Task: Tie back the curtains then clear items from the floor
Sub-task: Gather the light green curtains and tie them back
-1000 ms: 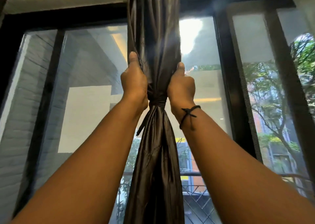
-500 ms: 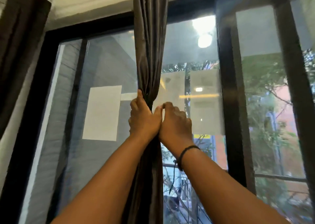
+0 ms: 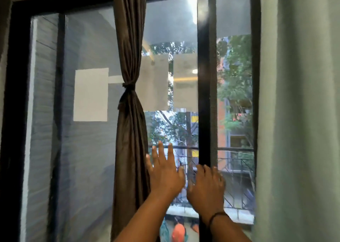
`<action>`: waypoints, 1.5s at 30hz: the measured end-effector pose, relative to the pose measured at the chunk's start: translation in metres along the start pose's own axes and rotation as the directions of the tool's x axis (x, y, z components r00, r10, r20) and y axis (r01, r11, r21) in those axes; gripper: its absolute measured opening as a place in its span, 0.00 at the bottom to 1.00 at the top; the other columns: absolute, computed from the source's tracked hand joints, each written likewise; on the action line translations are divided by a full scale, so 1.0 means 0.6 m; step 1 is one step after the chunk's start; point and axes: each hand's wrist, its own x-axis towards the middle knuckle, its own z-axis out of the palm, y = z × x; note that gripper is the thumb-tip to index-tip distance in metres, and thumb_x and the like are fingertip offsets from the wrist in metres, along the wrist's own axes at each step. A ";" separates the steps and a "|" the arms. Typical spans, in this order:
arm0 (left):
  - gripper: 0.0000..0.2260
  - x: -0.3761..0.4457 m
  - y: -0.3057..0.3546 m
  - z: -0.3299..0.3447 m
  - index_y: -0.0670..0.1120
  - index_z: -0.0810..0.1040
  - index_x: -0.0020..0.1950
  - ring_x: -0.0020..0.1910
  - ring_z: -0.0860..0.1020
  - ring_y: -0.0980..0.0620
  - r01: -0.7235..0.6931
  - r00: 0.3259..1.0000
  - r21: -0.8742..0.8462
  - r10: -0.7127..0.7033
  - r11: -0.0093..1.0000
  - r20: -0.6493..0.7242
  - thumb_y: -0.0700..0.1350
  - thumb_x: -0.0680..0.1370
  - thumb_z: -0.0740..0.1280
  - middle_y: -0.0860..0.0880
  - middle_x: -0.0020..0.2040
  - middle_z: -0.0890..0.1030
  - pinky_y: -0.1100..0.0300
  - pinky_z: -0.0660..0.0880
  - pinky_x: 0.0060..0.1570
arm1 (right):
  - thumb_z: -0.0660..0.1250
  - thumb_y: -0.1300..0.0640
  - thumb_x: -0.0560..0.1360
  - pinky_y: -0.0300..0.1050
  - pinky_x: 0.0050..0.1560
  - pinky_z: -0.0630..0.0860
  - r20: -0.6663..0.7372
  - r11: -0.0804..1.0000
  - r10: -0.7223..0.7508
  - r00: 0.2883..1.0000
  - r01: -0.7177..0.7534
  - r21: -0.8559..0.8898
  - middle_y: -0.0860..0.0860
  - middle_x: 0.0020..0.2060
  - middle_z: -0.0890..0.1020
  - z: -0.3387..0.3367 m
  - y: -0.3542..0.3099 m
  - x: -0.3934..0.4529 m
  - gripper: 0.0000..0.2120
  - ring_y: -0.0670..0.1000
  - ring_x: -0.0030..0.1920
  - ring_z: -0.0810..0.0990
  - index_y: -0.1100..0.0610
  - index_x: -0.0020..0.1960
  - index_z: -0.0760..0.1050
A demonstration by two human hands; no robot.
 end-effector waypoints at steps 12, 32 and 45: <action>0.33 -0.089 0.233 -0.002 0.50 0.49 0.78 0.77 0.51 0.45 0.032 0.961 -0.341 0.065 0.940 0.268 0.63 0.78 0.55 0.46 0.79 0.47 0.45 0.51 0.73 | 0.58 0.53 0.67 0.42 0.53 0.70 -0.020 0.971 -0.230 0.973 0.231 0.062 0.50 0.44 0.82 -0.114 0.256 -0.061 0.16 0.51 0.46 0.80 0.54 0.53 0.76; 0.32 -0.032 0.636 -0.016 0.50 0.52 0.77 0.74 0.60 0.52 0.051 0.996 -0.794 -0.092 0.606 -0.006 0.55 0.78 0.62 0.50 0.77 0.58 0.63 0.58 0.63 | 0.69 0.51 0.68 0.48 0.51 0.76 0.004 0.895 -0.022 1.000 0.018 0.445 0.49 0.62 0.69 -0.328 0.511 0.112 0.33 0.52 0.55 0.76 0.48 0.68 0.57; 0.07 0.087 0.532 0.019 0.52 0.64 0.47 0.39 0.73 0.43 0.184 0.929 -0.606 -0.339 0.774 -0.151 0.41 0.76 0.59 0.51 0.36 0.72 0.52 0.73 0.42 | 0.61 0.56 0.75 0.42 0.30 0.68 -0.188 0.854 0.310 0.932 -0.186 0.486 0.52 0.39 0.79 -0.294 0.577 0.248 0.06 0.52 0.33 0.75 0.51 0.51 0.66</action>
